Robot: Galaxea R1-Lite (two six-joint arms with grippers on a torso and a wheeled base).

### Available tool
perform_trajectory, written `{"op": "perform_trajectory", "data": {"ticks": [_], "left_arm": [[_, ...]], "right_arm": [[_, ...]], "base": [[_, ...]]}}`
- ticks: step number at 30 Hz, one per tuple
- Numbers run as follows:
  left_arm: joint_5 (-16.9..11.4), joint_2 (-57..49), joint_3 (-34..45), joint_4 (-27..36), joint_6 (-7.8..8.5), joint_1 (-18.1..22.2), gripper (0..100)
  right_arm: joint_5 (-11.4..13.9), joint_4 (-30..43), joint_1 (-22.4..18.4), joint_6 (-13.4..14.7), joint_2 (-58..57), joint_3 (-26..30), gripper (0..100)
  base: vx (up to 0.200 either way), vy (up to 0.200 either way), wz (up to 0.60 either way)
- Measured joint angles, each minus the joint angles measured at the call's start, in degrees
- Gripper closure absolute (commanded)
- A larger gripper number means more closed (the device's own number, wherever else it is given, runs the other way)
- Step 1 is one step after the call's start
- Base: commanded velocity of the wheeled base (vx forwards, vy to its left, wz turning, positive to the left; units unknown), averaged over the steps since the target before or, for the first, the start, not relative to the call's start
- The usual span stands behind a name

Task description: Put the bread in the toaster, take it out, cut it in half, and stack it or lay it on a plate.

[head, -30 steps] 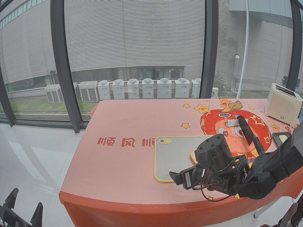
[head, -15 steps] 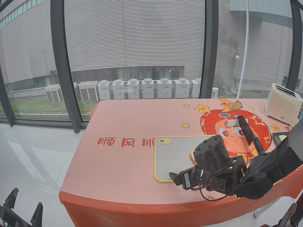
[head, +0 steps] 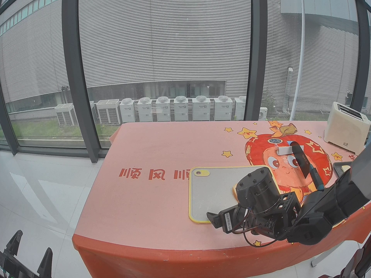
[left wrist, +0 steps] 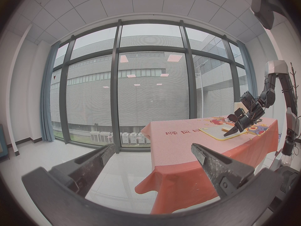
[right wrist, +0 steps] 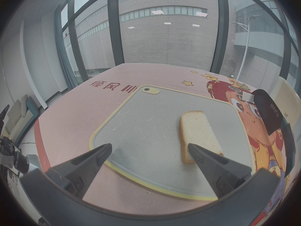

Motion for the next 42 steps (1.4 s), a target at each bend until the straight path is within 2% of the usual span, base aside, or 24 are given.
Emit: {"op": "perform_trajectory", "data": {"ticks": [5,6,33,42], "left_arm": [[0.0,0.0,0.0,0.0,0.00,0.0,0],[0.0,0.0,0.0,0.0,0.01,0.0,0],[0.0,0.0,0.0,0.0,0.01,0.0,0],[0.0,0.0,0.0,0.0,0.00,0.0,0]], "right_arm": [[0.0,0.0,0.0,0.0,0.0,0.0,0],[-0.1,0.0,0.1,0.1,0.1,0.0,100],[-0.7,0.3,0.2,-0.7,-0.2,0.1,100],[-0.8,0.3,0.0,-2.5,-4.2,0.1,100]], "base": [[0.000,0.000,0.00],[0.000,0.000,0.00],[0.000,0.000,0.00],[0.000,0.000,0.00]]}}
